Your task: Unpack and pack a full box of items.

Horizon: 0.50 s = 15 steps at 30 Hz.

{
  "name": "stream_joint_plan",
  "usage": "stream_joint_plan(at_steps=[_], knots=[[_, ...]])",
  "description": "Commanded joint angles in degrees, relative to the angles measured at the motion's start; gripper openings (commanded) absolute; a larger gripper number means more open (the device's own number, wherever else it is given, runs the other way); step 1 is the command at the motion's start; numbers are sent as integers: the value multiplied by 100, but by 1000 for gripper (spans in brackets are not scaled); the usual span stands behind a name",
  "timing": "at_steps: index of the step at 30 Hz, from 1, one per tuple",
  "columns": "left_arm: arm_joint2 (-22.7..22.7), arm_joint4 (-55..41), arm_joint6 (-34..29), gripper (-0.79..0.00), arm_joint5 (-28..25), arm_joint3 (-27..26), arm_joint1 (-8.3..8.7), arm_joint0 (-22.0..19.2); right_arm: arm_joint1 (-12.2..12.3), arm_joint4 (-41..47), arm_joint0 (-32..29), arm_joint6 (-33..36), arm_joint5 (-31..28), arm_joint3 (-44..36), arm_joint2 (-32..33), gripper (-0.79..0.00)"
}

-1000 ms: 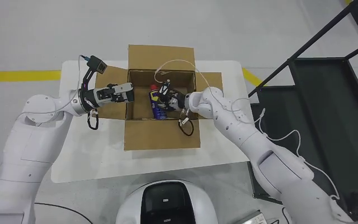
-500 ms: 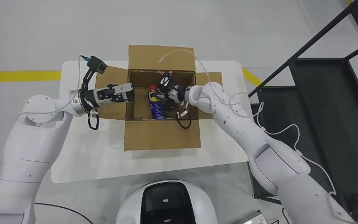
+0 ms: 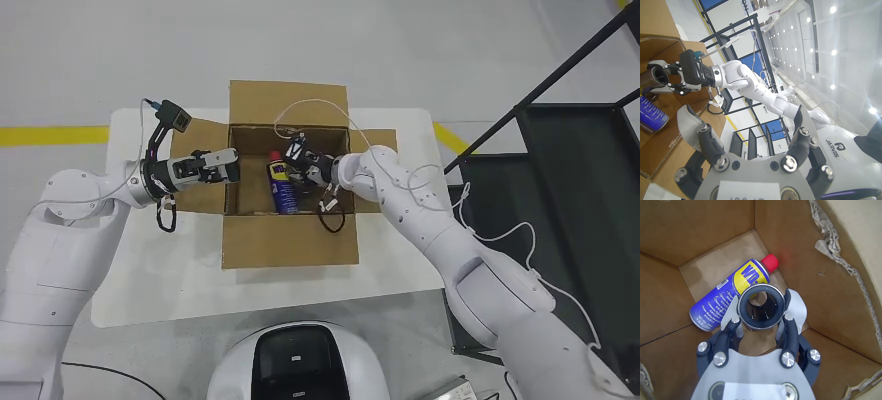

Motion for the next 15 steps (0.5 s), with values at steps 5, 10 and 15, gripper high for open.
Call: stream_joint_plan(at_steps=[5,10,15], knots=[[0,0,0,0,0,0,0,0,-80,46,48,70,16,126,-23,0],[0,0,0,0,0,0,0,0,-67,96,46,-109,21,164,107,0],[0,0,0,0,0,0,0,0,87,214,-92,-449,-124,-200,476,0]])
